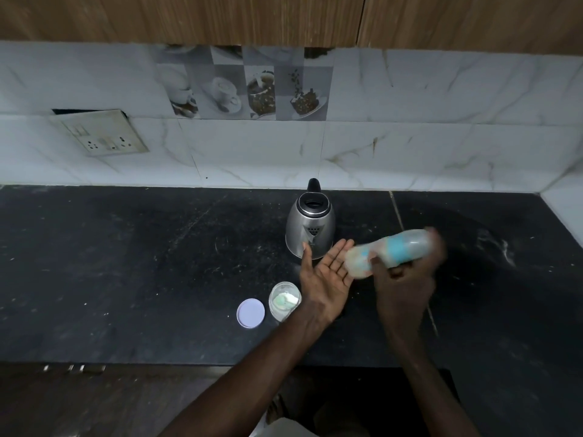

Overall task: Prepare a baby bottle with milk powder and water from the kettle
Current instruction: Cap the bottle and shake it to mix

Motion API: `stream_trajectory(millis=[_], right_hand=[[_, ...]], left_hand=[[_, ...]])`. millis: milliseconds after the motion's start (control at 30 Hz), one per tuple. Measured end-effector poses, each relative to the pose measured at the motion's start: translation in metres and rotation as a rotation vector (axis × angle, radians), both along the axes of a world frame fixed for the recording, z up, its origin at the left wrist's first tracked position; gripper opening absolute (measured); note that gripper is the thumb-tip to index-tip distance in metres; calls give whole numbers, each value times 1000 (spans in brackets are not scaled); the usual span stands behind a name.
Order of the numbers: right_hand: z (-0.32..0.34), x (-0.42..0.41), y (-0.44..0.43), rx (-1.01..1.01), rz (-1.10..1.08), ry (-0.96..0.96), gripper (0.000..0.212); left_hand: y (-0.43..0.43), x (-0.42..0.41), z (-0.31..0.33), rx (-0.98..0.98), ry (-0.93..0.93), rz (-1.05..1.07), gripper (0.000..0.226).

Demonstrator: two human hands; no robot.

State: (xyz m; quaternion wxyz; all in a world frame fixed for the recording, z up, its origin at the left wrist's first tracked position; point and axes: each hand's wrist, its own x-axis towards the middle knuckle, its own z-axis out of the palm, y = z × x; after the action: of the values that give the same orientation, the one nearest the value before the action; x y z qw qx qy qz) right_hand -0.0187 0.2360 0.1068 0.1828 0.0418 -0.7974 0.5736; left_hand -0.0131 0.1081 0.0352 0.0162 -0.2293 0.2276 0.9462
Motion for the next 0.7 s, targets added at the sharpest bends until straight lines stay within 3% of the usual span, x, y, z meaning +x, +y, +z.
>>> stream_trajectory(millis=[100, 233, 367, 500, 633, 700], right_hand=[[-6, 3, -3, 202, 146, -71, 99], [2, -7, -4, -35, -40, -18, 95], [-1, -3, -5, 224, 162, -90, 99], [2, -11, -4, -46, -22, -15, 97], [-4, 1, -8, 246, 198, -103, 98], [1, -5, -5, 114, 79, -50, 96]], left_hand=[[5, 0, 0, 5, -3, -7, 91], [3, 1, -3, -7, -17, 19, 87], [3, 0, -4, 33, -25, 22, 89], [-1, -1, -5, 4, -29, 29, 87], [2, -1, -1, 65, -21, 4, 90], [0, -3, -3, 44, -12, 12, 90]])
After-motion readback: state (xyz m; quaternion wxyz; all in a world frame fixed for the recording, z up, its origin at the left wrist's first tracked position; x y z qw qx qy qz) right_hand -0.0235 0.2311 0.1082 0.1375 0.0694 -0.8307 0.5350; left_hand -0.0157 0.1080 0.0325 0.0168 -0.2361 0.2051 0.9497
